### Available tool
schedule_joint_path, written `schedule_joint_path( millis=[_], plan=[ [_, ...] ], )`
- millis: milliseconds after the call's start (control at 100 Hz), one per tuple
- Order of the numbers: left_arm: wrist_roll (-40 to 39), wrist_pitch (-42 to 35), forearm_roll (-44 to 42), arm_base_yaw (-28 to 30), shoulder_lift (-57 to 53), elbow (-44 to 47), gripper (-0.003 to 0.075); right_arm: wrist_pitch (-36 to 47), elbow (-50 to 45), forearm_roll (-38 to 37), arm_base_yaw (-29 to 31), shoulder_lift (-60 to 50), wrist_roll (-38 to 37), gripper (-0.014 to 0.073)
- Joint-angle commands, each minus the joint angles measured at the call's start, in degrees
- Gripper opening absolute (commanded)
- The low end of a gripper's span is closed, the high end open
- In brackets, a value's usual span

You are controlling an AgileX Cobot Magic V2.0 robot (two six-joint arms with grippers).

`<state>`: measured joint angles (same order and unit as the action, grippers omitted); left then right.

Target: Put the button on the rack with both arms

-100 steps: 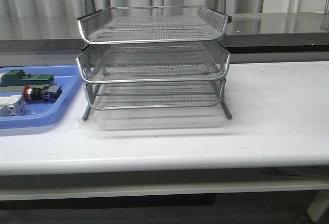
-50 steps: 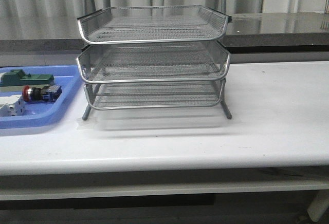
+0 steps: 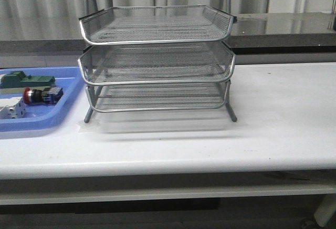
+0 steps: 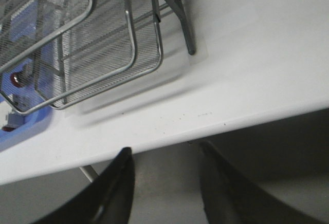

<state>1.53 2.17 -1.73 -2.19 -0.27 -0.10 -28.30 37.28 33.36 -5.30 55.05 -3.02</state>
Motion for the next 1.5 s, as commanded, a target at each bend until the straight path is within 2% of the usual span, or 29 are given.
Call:
schedule_joint_path(
  millis=[0, 330, 590, 840, 1490],
  plan=[
    [-0.5, -4.5, 0.3, 0.0, -1.8, 3.1, -0.0021, 4.9, 2.1, 3.8, 0.2, -0.4, 0.4, 0.0415],
    [-0.5, -4.5, 0.3, 0.0, -1.8, 3.1, -0.0021, 7.7, 2.2, 11.5, -0.1, 6.3, 1.6, 0.0414],
    [-0.5, -4.5, 0.3, 0.0, -1.8, 3.1, -0.0021, 10.5, 2.7, 23.8, -3.7, 15.0, 11.8, 0.0414],
    [-0.5, -4.5, 0.3, 0.0, -1.8, 3.1, -0.0021, 10.3, 7.8, 33.5, -5.9, 22.8, 21.0, 0.0414],
    [-0.5, -4.5, 0.3, 0.0, -1.8, 3.1, -0.0021, 3.4, 20.2, 39.4, -6.2, 39.2, 26.3, 0.0414]
  ],
)
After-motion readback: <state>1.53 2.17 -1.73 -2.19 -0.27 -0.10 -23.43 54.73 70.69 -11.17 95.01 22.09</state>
